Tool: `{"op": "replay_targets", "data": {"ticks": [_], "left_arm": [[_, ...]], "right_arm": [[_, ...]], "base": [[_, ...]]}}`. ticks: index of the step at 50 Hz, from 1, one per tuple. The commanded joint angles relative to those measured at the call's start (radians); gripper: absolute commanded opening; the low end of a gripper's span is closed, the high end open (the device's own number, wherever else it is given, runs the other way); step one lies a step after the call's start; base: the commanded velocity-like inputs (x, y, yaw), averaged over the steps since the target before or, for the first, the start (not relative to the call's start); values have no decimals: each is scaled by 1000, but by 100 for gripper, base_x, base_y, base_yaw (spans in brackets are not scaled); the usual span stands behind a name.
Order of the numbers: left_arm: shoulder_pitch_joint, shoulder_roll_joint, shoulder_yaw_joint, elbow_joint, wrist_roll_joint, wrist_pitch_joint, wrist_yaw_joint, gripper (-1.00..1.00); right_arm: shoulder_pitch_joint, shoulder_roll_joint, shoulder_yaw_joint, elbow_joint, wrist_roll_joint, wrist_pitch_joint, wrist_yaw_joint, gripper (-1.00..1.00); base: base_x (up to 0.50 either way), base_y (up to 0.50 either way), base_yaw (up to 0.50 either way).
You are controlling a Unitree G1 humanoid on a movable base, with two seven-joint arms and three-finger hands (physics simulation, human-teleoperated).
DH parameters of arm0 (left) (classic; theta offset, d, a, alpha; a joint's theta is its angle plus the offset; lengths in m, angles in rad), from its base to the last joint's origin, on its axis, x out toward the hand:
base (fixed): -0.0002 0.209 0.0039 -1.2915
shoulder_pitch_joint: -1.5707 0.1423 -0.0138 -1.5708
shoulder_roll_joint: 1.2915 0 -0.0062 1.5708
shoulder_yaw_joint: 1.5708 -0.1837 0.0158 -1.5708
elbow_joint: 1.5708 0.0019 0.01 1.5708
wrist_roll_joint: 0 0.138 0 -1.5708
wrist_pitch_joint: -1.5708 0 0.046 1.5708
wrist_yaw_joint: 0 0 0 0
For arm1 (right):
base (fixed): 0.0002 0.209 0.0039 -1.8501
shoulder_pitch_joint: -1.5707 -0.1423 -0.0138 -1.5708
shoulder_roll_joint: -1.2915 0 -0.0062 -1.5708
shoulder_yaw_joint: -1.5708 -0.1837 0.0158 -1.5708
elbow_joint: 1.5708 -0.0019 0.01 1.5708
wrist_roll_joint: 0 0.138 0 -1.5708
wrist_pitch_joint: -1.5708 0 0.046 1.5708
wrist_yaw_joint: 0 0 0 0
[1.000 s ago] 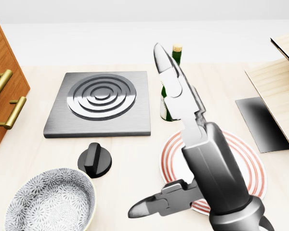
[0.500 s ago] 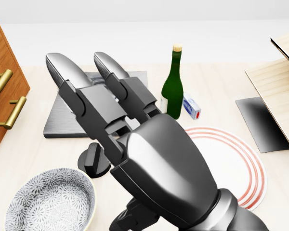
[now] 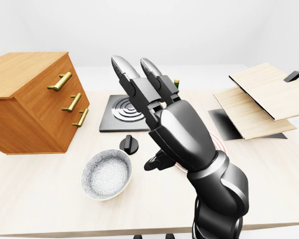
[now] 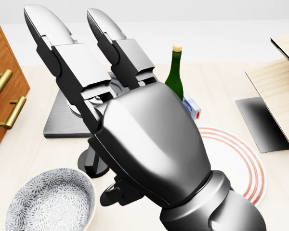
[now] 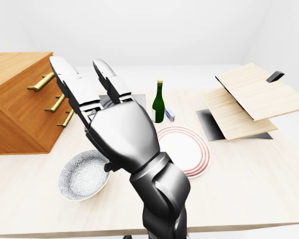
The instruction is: Pick up the akita bowl and put it on the plate.
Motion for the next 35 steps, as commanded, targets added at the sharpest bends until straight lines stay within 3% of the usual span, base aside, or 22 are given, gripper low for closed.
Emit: {"op": "replay_targets", "data": {"ticks": [1,9,29,35], "left_arm": [[1,0,-2,2,-7,0,1,100],[1,1,-3,2,-9,0,2,100],[2,1,-3,3,-12,0,1,100],[2,1,-4,3,-12,0,0,100]], "right_arm": [[15,16,17,2,-62,0,0,100],[87,-22,48,18,-68,0,0,100],[118,-40,61,137,-75,0,0,100],[164,-53,105,175,-99,0,0,100]], "base": [[0,0,0],[0,0,0],[0,0,0],[0,0,0]]}}
